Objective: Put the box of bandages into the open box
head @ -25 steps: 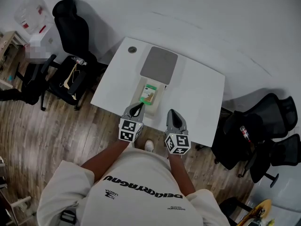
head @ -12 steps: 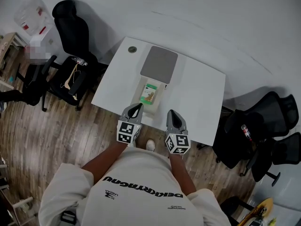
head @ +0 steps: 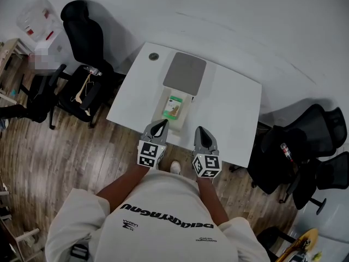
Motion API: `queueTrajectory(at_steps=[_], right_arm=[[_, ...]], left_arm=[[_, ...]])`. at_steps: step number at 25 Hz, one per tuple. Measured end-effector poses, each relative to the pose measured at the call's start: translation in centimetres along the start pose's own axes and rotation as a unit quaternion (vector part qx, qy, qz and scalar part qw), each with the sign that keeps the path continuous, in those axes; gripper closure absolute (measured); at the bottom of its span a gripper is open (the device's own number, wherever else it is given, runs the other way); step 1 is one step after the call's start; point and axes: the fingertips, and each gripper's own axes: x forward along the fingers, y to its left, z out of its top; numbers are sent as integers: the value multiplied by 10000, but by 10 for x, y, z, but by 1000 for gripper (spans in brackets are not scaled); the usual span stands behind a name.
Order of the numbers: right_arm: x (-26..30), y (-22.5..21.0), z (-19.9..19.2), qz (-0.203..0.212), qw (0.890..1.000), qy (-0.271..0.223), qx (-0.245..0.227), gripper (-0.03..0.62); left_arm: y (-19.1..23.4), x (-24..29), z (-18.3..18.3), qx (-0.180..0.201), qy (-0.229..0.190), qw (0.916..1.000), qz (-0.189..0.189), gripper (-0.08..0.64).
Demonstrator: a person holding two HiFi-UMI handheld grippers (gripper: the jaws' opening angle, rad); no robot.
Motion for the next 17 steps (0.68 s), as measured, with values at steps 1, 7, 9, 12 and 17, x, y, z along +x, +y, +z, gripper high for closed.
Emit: queueTrajectory(at_steps=[1, 7, 9, 12, 17], right_arm=[[-1, 0, 0, -10, 10000, 6, -1, 595], [-3, -1, -3, -44, 10000, 67, 2, 595], [-3, -1, -3, -60, 10000, 73, 7, 595], [-4, -1, -1, -68, 10000, 63, 9, 595], [-5, 1, -3, -61, 9999, 93, 39, 595]], left_arm=[[-1, -1, 1, 37, -18, 10000, -2, 564], [-4, -4, 0, 44, -12, 10000, -11, 563], [-6, -6, 2, 30, -28, 10000, -37, 564], [-9, -6, 3, 21, -14, 10000, -48, 563], [-10, -6, 2, 18, -73, 10000, -15, 564]])
